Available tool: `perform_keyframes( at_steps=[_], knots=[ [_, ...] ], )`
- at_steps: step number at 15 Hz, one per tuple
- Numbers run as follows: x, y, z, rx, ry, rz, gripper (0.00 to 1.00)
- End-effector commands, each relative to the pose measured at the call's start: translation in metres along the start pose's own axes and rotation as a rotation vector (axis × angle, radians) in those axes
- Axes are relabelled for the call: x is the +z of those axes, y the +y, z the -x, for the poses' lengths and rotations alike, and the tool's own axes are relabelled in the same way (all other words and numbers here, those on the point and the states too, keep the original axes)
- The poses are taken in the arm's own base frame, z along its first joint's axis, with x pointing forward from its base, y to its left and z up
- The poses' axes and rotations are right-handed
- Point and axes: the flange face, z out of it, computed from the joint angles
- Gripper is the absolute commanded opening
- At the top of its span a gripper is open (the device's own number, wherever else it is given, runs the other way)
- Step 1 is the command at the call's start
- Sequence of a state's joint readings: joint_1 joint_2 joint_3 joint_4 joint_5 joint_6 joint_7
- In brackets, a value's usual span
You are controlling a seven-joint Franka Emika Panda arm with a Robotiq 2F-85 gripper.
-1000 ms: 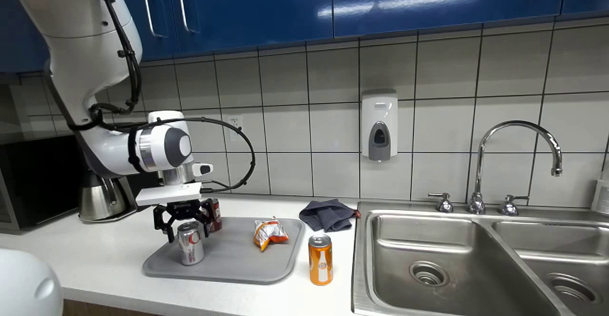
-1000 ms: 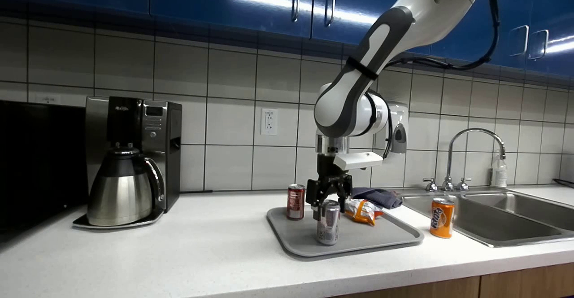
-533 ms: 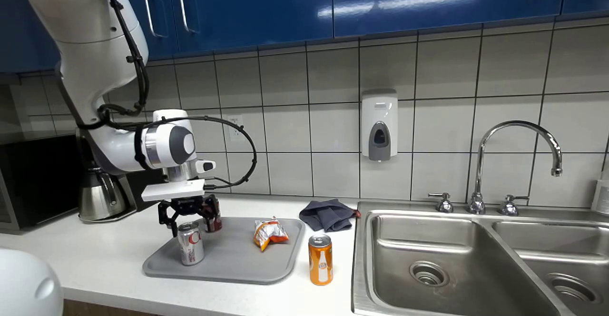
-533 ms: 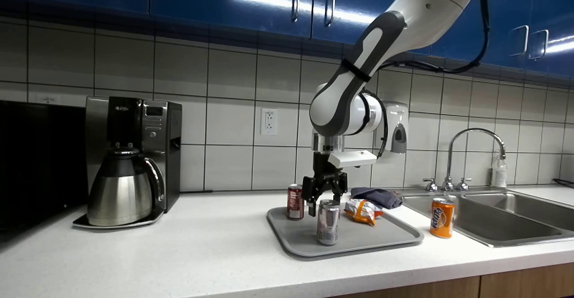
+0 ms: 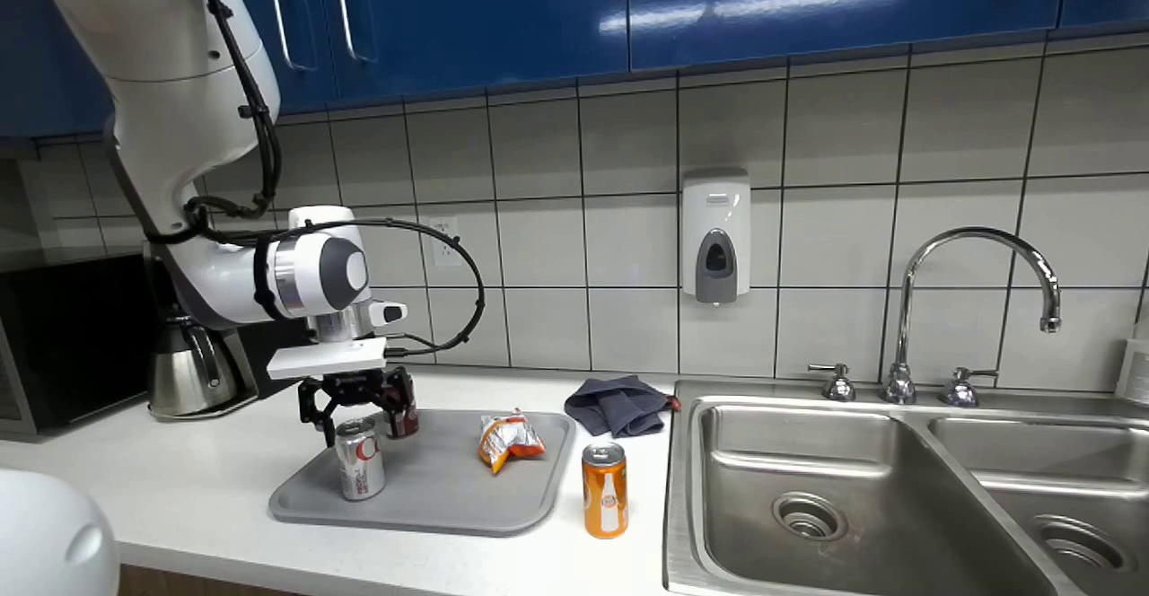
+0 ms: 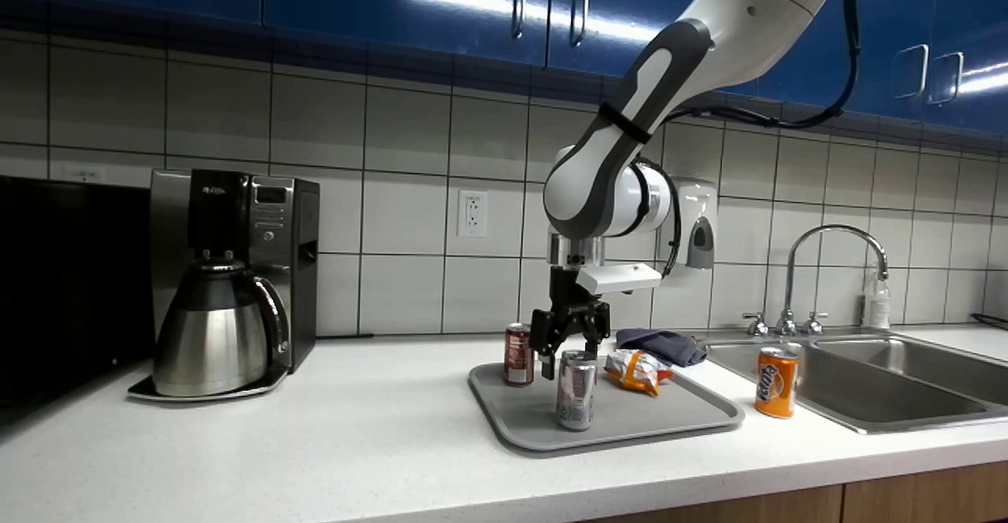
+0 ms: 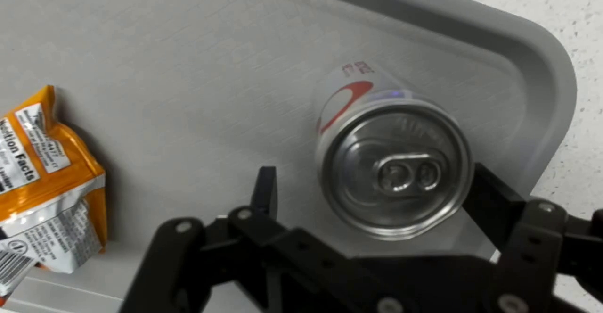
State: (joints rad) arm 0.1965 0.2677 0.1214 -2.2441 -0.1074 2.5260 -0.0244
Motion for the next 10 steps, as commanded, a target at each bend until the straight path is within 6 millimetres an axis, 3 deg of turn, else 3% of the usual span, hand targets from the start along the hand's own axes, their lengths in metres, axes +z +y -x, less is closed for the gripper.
perform_keyframes(
  at_steps=[1, 10],
  knots=[
    [-0.0004, 0.0001, -0.0002, 0.000, -0.001, 0.000, 1.00],
    [0.0004, -0.0044, 0.0017, -0.018, 0.002, 0.008, 1.00]
  ],
)
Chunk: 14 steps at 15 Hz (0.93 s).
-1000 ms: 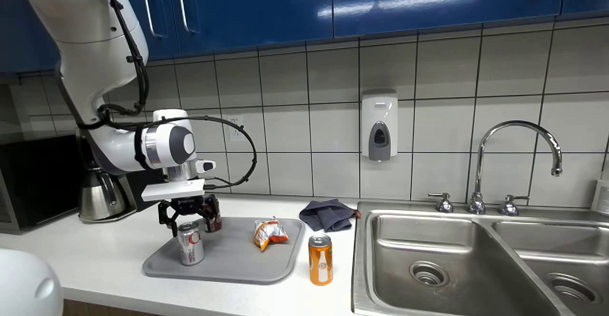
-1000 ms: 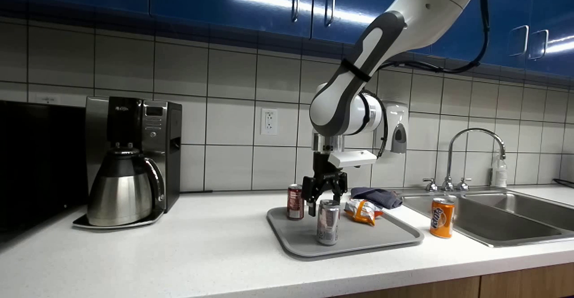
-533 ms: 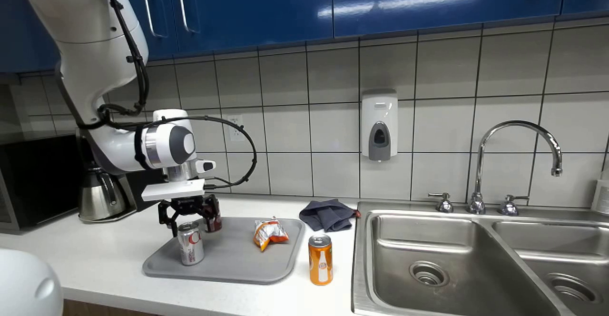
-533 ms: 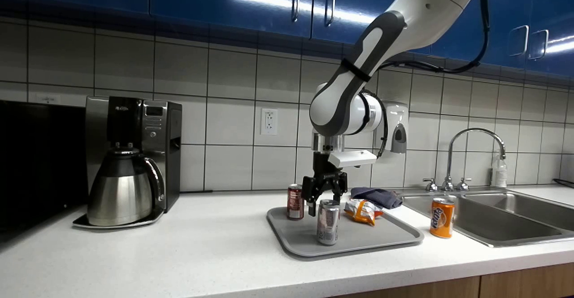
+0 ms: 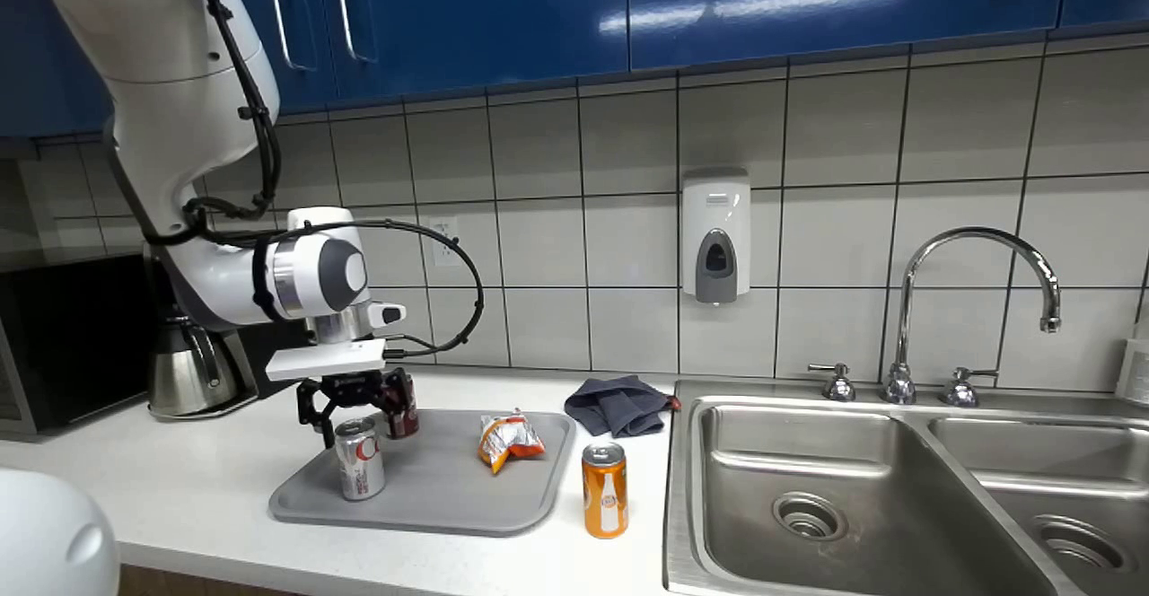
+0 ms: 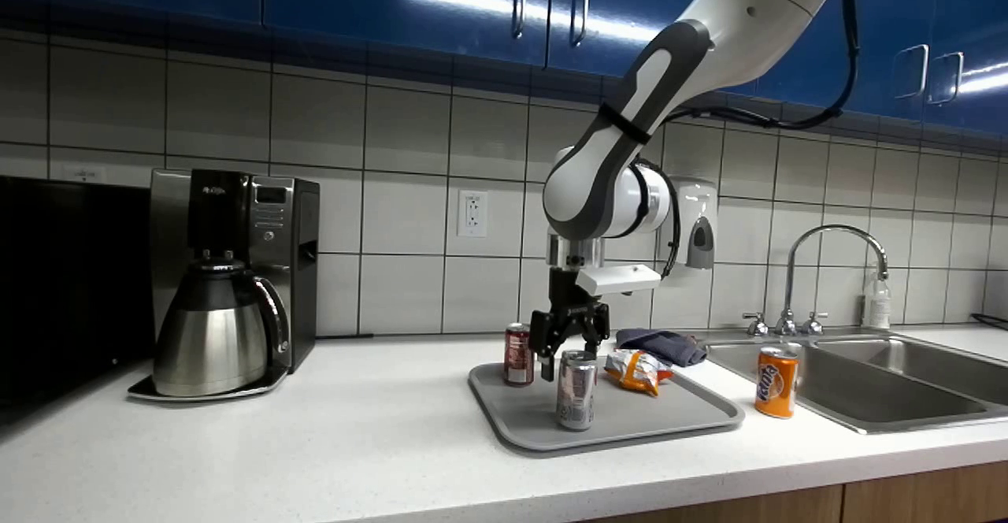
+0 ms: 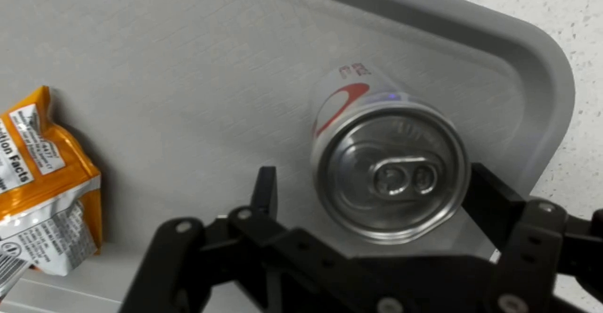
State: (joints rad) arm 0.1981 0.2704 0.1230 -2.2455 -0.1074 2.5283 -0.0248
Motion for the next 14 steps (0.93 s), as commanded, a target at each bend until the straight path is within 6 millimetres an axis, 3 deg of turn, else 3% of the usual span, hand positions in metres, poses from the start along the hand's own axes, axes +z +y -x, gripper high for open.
perform_keyframes(
  at_steps=[1, 14],
  knots=[
    [-0.0010, -0.0024, 0.0021, -0.014, 0.000, 0.011, 1.00],
    [0.0028, -0.0039, 0.0108, -0.019, -0.021, 0.011, 1.00]
  ],
)
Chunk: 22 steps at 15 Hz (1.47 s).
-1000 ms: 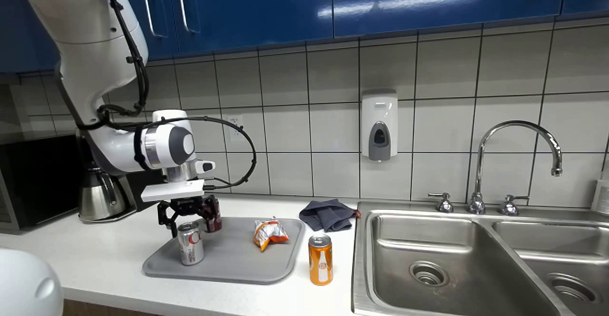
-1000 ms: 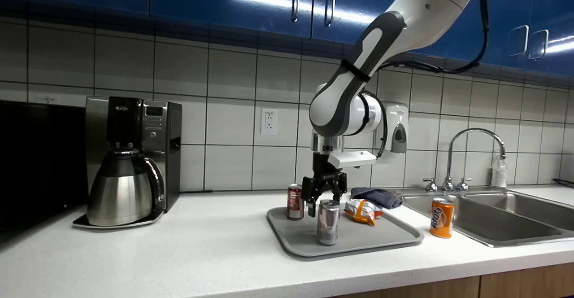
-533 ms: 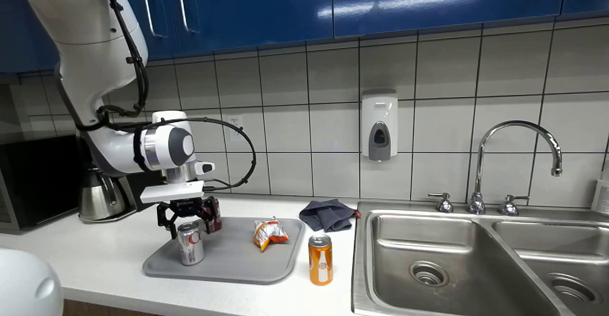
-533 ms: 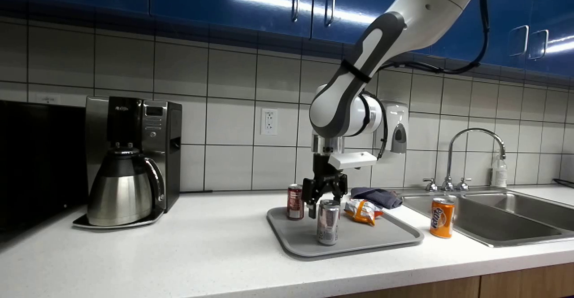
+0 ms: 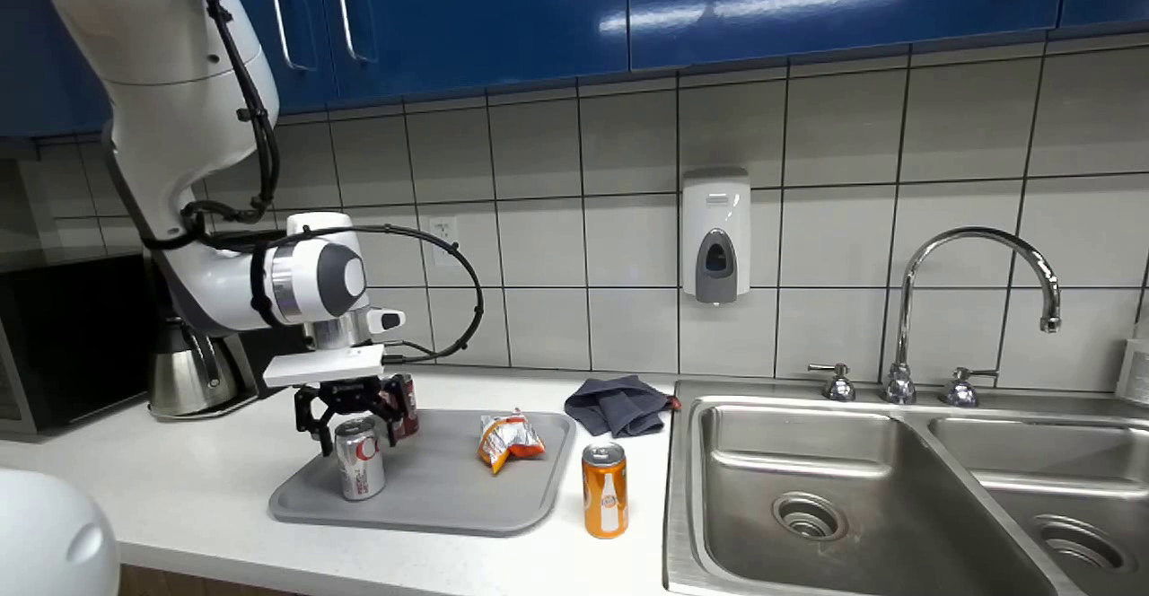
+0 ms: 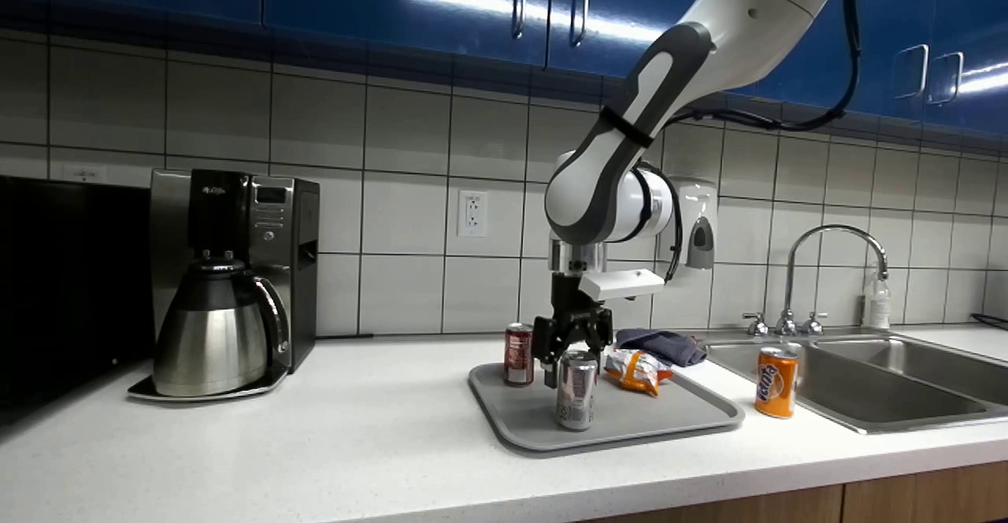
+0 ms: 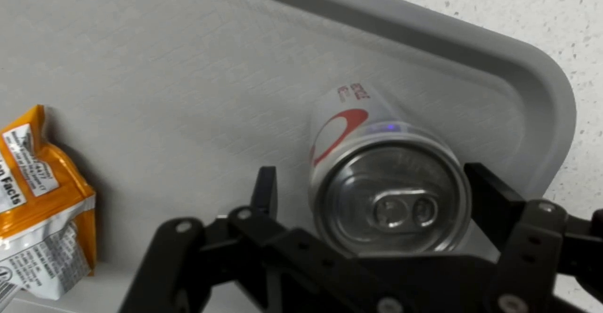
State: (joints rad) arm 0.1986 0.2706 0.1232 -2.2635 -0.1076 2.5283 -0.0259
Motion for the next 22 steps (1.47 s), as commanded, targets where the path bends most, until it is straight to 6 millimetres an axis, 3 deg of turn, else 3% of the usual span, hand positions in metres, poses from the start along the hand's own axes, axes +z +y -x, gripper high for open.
perform_keyframes(
  at_steps=[1, 2, 3, 4, 7, 9, 17, 22],
  knots=[
    [-0.003, -0.002, 0.004, -0.015, -0.004, 0.013, 1.00],
    [-0.003, -0.002, 0.004, -0.016, -0.003, 0.015, 1.00],
    [-0.003, -0.002, 0.004, -0.018, -0.001, 0.016, 0.75],
    [-0.003, -0.002, 0.004, -0.019, 0.000, 0.018, 0.74],
    [-0.002, -0.003, 0.005, -0.023, -0.002, 0.023, 0.49],
    [-0.004, -0.005, 0.006, -0.036, 0.001, 0.031, 0.39],
    [-0.019, -0.026, -0.005, -0.085, 0.026, 0.025, 0.39],
    [-0.034, -0.027, -0.017, -0.091, 0.056, 0.026, 0.39]
  ],
)
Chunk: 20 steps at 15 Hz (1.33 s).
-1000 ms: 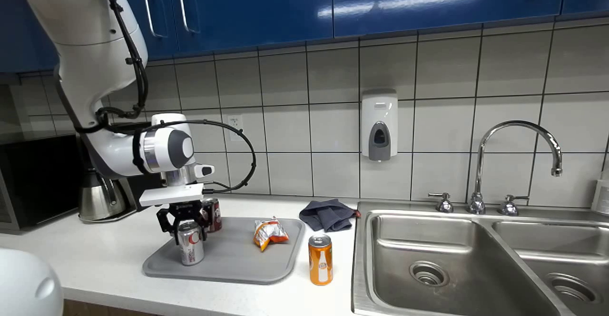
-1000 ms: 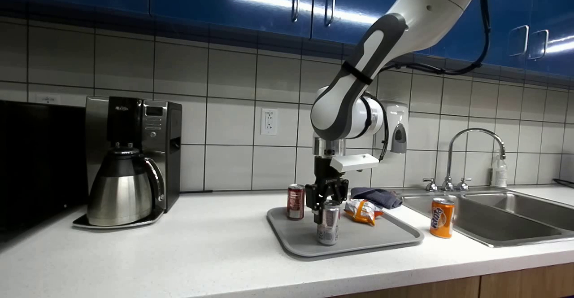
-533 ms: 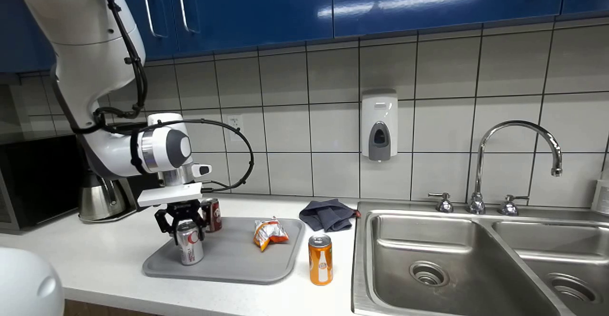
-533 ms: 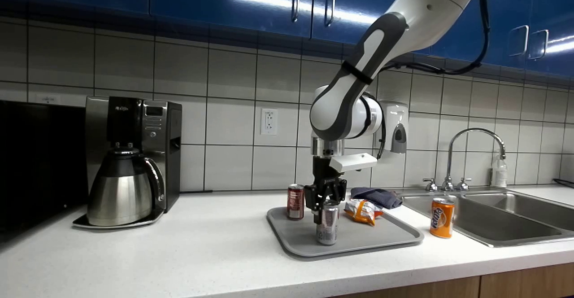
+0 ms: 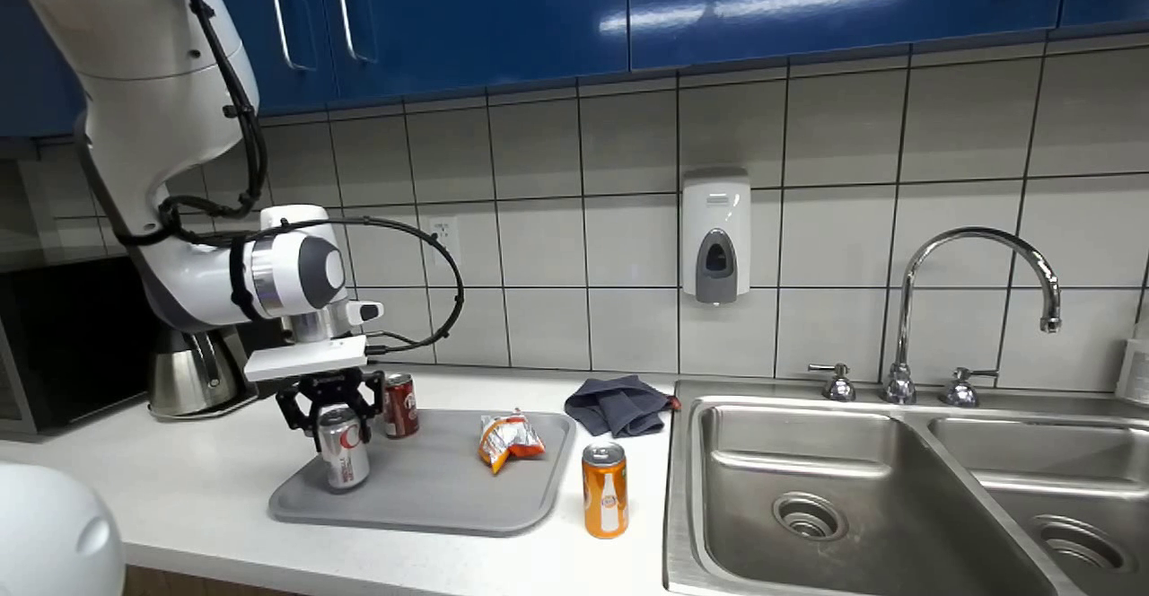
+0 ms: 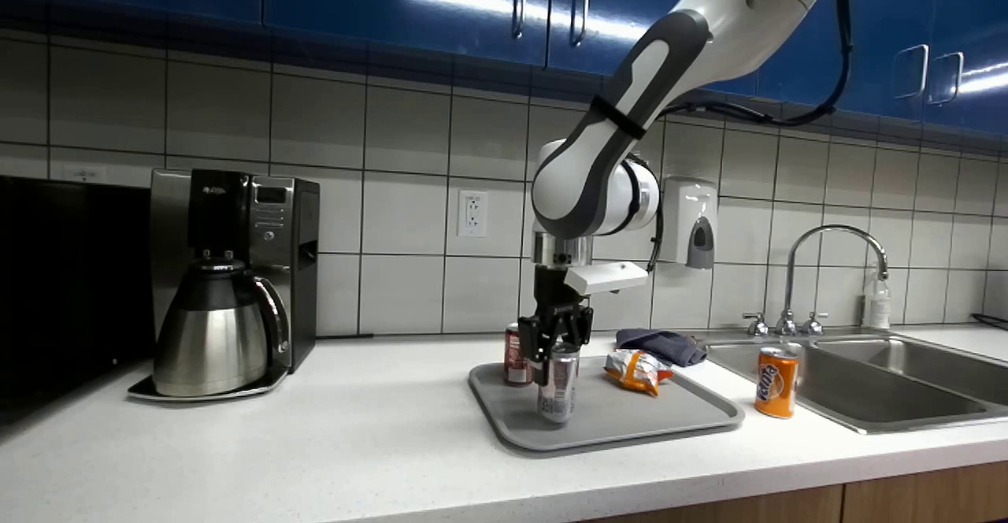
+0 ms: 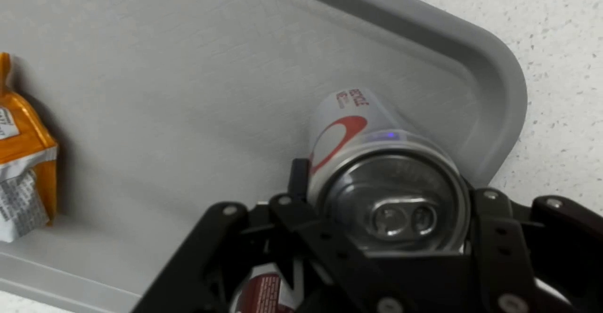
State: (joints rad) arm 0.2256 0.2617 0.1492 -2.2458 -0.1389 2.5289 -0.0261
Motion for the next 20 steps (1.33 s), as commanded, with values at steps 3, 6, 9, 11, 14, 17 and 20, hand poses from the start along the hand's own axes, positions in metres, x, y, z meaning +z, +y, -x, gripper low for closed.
perform_keyframes(
  at_steps=[3, 6, 9, 11, 14, 17, 20],
  knots=[
    [-0.027, 0.000, -0.019, -0.021, 0.046, 0.010, 0.39],
    [-0.031, -0.006, -0.030, -0.028, 0.064, 0.006, 0.39],
    [-0.036, -0.019, -0.041, -0.052, 0.082, 0.003, 0.39],
    [-0.038, -0.032, -0.048, -0.076, 0.094, -0.001, 0.39],
    [-0.039, -0.052, -0.059, -0.114, 0.103, -0.009, 0.39],
    [-0.035, -0.069, -0.069, -0.145, 0.102, -0.015, 0.39],
    [-0.029, -0.082, -0.078, -0.167, 0.097, -0.015, 0.39]
  ],
)
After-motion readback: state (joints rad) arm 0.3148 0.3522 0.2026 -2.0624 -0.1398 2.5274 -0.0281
